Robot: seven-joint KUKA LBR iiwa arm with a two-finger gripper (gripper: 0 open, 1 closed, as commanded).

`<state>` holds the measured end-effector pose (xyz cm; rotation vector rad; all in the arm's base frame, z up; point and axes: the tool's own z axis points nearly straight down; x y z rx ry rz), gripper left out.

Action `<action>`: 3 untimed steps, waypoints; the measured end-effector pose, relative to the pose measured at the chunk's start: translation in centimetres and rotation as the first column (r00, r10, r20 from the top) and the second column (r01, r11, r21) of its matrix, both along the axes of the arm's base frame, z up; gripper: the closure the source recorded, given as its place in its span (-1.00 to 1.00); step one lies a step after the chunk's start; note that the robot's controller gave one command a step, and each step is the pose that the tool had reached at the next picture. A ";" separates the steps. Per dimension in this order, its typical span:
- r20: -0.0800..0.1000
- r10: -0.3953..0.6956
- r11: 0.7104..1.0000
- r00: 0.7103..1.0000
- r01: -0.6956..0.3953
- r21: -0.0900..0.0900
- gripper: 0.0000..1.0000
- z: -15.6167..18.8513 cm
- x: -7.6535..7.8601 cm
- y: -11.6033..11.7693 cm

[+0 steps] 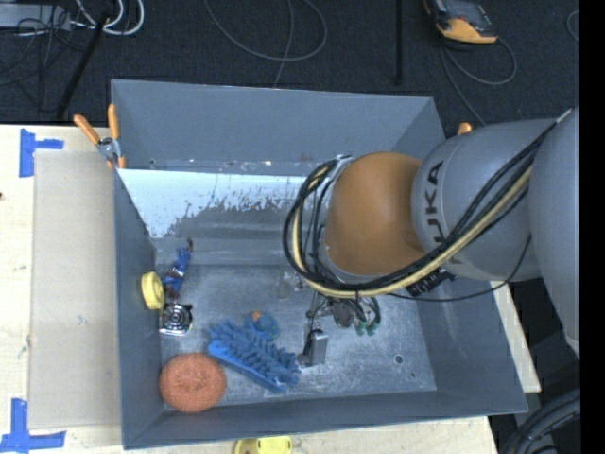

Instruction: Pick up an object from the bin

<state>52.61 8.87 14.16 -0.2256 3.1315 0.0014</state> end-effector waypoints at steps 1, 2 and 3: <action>0.005 0.064 0.998 0.998 -0.064 0.001 -1.00 -5.1 -2.7 1.0; 0.004 -0.078 0.997 0.997 0.078 -0.001 1.00 -7.0 -2.0 2.9; 0.004 -0.077 0.997 0.997 0.077 -0.001 1.00 -7.0 -2.0 3.0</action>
Offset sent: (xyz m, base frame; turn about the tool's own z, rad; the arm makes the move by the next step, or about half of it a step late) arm -0.0216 0.0299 -0.0716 0.0791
